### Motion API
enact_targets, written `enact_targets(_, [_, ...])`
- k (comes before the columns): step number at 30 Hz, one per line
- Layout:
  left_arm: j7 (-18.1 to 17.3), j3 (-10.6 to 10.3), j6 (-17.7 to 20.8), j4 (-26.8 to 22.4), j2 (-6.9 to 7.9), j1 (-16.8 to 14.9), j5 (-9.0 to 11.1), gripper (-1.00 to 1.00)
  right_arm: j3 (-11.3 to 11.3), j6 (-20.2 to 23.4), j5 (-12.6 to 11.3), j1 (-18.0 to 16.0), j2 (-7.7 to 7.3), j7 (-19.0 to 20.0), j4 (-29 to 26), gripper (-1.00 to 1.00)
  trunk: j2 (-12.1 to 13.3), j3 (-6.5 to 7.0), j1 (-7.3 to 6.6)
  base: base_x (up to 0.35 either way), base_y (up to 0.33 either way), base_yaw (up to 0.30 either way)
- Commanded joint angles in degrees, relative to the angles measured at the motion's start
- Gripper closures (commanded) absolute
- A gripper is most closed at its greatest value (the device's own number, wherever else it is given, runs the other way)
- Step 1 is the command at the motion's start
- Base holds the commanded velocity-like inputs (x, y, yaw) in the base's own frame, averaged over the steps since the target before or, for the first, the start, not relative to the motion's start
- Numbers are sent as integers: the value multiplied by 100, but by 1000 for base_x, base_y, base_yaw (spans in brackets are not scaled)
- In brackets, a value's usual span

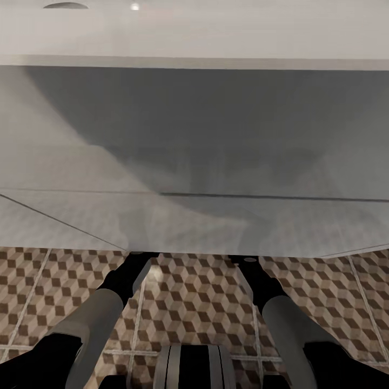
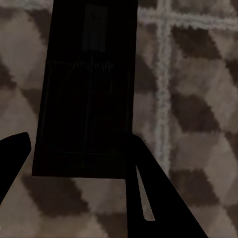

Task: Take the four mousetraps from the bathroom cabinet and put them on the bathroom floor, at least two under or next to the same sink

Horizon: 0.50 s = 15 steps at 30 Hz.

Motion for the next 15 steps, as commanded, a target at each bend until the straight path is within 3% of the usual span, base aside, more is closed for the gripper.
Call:
enact_targets(1, [49,-32,37,-1,6,-1,6,100,-1,50,57,0,3,-13,-5,100,-1,-3,-1,6,0,0])
enact_targets(15, [48,-39,37,13,5,-1,15,100,2,-55,53,0,6,-13,28,100,-1,-3,-1,1,0,0])
